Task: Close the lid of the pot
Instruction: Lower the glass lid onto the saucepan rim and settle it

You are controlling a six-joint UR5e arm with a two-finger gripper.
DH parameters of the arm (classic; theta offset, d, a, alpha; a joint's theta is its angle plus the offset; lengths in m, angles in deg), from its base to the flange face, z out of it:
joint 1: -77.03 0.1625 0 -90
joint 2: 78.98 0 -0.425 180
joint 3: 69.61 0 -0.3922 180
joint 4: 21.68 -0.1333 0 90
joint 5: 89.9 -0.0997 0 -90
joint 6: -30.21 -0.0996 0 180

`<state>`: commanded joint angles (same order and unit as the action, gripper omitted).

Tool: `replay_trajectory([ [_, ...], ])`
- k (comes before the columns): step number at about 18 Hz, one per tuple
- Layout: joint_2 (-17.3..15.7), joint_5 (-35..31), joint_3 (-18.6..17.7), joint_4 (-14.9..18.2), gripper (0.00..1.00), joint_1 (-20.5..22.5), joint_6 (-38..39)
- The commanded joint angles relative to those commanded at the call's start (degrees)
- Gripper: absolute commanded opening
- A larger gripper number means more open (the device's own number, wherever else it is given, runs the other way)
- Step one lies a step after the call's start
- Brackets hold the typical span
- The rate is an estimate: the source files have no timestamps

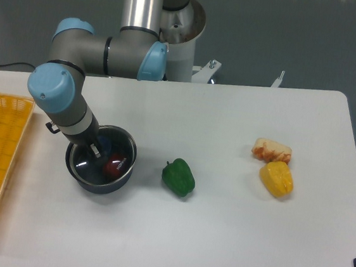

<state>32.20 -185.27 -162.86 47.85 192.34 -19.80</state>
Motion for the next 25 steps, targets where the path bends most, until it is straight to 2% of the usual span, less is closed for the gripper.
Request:
replay_trajectory([
  [13,0.53,1.41,0.09,-0.26,0.50,-0.09,0.53],
  [20,1.32,0.97,0.00,-0.44,0.54,-0.62,0.79],
  [22,1.15,0.97,0.09,-0.44,0.61,-0.62,0.70],
  [23,1.14,1.31,0.09,-0.44,0.67,-0.62,0.70],
  [24,1.06,1.06,0.09,-0.44,0.81,-0.53,0.62],
  [25,1.06,1.05,0.09,-0.44,0.90,-0.53,0.53],
])
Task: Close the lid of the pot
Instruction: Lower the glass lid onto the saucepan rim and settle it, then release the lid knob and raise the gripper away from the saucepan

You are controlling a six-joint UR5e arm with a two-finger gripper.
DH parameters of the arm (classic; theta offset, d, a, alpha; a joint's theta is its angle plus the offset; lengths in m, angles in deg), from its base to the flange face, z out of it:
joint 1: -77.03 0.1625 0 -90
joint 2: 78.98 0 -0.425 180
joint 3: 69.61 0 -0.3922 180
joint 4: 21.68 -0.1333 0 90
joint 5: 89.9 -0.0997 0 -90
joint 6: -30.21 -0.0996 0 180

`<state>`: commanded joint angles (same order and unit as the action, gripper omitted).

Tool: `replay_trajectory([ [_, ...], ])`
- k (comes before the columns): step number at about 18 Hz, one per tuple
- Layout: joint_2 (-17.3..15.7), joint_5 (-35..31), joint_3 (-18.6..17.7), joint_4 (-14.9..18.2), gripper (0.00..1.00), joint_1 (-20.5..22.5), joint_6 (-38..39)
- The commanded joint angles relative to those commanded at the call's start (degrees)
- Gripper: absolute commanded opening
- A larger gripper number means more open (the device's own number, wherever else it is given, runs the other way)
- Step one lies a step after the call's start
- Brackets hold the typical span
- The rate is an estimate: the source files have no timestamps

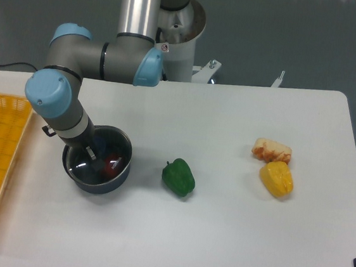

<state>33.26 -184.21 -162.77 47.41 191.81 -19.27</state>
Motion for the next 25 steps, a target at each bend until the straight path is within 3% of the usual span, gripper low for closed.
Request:
replay_trajectory([
  [2,0.00,0.18,0.00,0.00,1.00,0.09,0.00],
  [9,-0.26,0.35,0.61,0.44,1.00,0.53,0.09],
  [14,-1.67,1.58,3.42,0.70,1.00,3.51,-1.49],
  [18,-3.51,1.05,4.13,1.23,1.00,6.85,-12.80],
  [21,-4.22,0.79,4.13,1.32,1.00,9.83,-17.13],
  [25,-6.32,0.79,4.39,1.32,1.00,16.07,-25.12],
])
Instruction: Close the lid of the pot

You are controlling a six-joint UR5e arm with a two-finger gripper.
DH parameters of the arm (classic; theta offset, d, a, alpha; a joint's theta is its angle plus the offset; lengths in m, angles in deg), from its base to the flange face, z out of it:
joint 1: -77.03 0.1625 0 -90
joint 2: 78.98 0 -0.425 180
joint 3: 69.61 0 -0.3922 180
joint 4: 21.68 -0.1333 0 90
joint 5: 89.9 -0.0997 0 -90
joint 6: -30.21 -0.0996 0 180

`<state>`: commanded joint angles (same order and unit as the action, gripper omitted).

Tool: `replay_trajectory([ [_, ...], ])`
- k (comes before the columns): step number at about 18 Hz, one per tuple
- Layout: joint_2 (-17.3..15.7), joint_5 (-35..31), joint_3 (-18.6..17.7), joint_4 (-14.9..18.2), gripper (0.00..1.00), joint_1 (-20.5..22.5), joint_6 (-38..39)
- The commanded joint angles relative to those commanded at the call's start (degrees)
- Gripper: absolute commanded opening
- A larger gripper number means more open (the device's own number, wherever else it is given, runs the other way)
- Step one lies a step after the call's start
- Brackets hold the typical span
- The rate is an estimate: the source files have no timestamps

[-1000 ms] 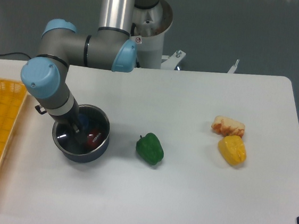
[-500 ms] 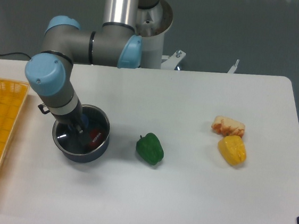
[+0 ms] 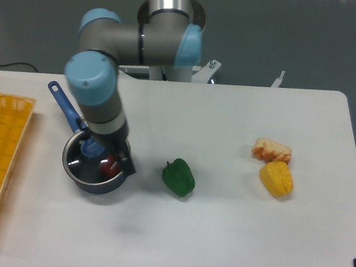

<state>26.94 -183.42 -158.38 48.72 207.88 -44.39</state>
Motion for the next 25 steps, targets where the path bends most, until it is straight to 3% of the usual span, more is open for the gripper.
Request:
replay_trajectory([
  [14,-4.40,3.24,-0.88,5.44,1.00,18.64,-29.98],
  [19,-7.48,6.24,-0.97,10.71,1.00,22.16,-33.05],
  [22,-8.79,6.24,-1.40,11.07,1.00,22.34,-34.30],
  [25,-10.20,7.47,-1.84,13.62,1.00,22.78,-34.30],
])
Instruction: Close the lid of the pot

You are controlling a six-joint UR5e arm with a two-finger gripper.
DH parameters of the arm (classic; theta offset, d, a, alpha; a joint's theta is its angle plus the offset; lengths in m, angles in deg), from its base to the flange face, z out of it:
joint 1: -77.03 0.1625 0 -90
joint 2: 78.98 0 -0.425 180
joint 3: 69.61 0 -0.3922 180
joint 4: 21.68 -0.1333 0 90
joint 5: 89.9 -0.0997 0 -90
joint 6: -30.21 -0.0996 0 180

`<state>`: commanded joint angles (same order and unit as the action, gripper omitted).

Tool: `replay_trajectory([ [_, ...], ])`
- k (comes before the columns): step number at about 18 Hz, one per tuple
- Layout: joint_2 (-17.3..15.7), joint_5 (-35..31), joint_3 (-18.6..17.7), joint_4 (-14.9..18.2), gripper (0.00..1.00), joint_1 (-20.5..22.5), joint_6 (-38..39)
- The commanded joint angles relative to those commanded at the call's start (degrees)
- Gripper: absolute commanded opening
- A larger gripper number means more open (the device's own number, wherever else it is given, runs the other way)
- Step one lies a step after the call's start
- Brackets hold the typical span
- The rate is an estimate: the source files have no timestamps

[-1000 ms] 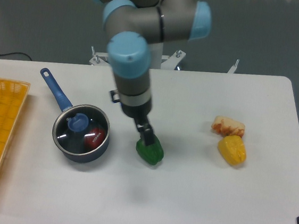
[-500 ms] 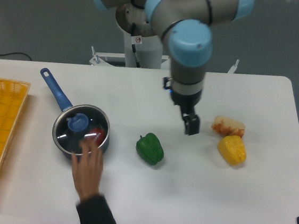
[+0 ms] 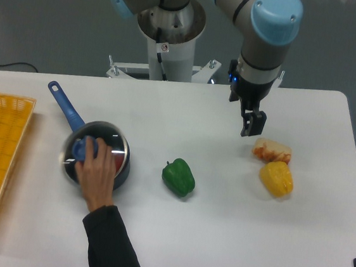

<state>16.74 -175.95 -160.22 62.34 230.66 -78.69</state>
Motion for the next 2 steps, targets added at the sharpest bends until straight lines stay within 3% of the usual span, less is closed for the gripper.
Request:
replay_trajectory([
  [2,-0.79,0.18,-0.53,0.36,1.00,0.00,0.00],
])
